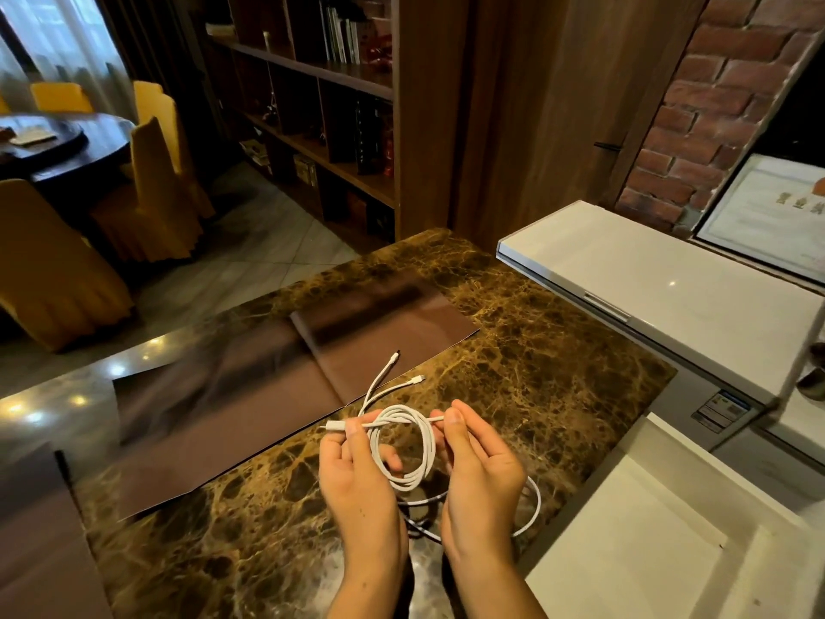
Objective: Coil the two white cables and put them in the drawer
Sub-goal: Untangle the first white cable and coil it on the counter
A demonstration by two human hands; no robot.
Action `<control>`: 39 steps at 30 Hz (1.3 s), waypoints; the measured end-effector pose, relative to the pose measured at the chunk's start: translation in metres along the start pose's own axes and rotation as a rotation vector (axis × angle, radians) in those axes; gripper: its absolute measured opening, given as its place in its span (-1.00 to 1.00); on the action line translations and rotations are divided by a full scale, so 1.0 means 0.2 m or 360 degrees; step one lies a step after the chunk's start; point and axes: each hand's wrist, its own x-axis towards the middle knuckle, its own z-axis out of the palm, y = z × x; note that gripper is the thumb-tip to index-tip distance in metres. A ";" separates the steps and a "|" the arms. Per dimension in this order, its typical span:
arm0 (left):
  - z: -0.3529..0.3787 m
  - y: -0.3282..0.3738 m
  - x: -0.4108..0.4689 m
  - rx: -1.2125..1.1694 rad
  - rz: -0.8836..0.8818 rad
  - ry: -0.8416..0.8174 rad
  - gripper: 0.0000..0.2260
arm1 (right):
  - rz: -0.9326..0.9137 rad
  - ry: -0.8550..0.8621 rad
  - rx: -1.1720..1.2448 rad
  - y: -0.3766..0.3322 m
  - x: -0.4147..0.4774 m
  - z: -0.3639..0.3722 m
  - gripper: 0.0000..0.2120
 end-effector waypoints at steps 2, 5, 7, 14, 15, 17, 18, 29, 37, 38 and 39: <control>-0.01 -0.01 0.02 -0.0038 -0.0015 0.0021 -0.76 | -0.0003 -0.0021 0.0015 0.01 0.01 0.01 -0.82; -0.05 -0.02 0.05 0.0029 0.0065 0.0011 -0.77 | -0.0004 -0.0092 -0.0028 0.03 0.03 0.02 -0.83; -0.09 0.01 0.10 0.0153 0.0185 -0.0038 -0.78 | -0.0019 -0.0235 -0.0128 0.06 0.05 0.03 -0.81; -0.25 0.04 0.22 0.0124 0.0110 -0.0152 -0.81 | 0.0027 -0.0711 -0.0477 0.17 0.09 0.06 -0.54; -0.27 0.03 0.23 0.0112 0.0059 -0.0170 -0.81 | 0.0020 -0.0732 -0.0498 0.18 0.10 0.06 -0.56; -0.33 0.01 0.25 0.0092 -0.0011 -0.0193 -0.79 | 0.0021 -0.0775 -0.0548 0.22 0.11 0.07 -0.59; -0.35 0.01 0.26 0.0095 -0.0044 -0.0203 -0.77 | 0.0017 -0.0791 -0.0587 0.24 0.12 0.08 -0.59; -0.67 -0.04 0.50 0.0725 -0.0002 -0.0013 -0.88 | -0.0336 -0.1013 -0.1209 0.54 0.09 0.27 -0.87; -0.75 -0.07 0.55 0.1205 0.0242 0.0114 -0.86 | -0.0467 -0.1110 -0.1505 0.63 0.05 0.36 -0.87; -0.75 -0.07 0.55 0.1271 0.0278 0.0131 -0.85 | -0.0512 -0.1088 -0.1551 0.63 0.05 0.36 -0.88; -0.75 -0.08 0.56 0.1330 0.0317 0.0147 -0.83 | -0.0549 -0.1068 -0.1593 0.64 0.05 0.36 -0.88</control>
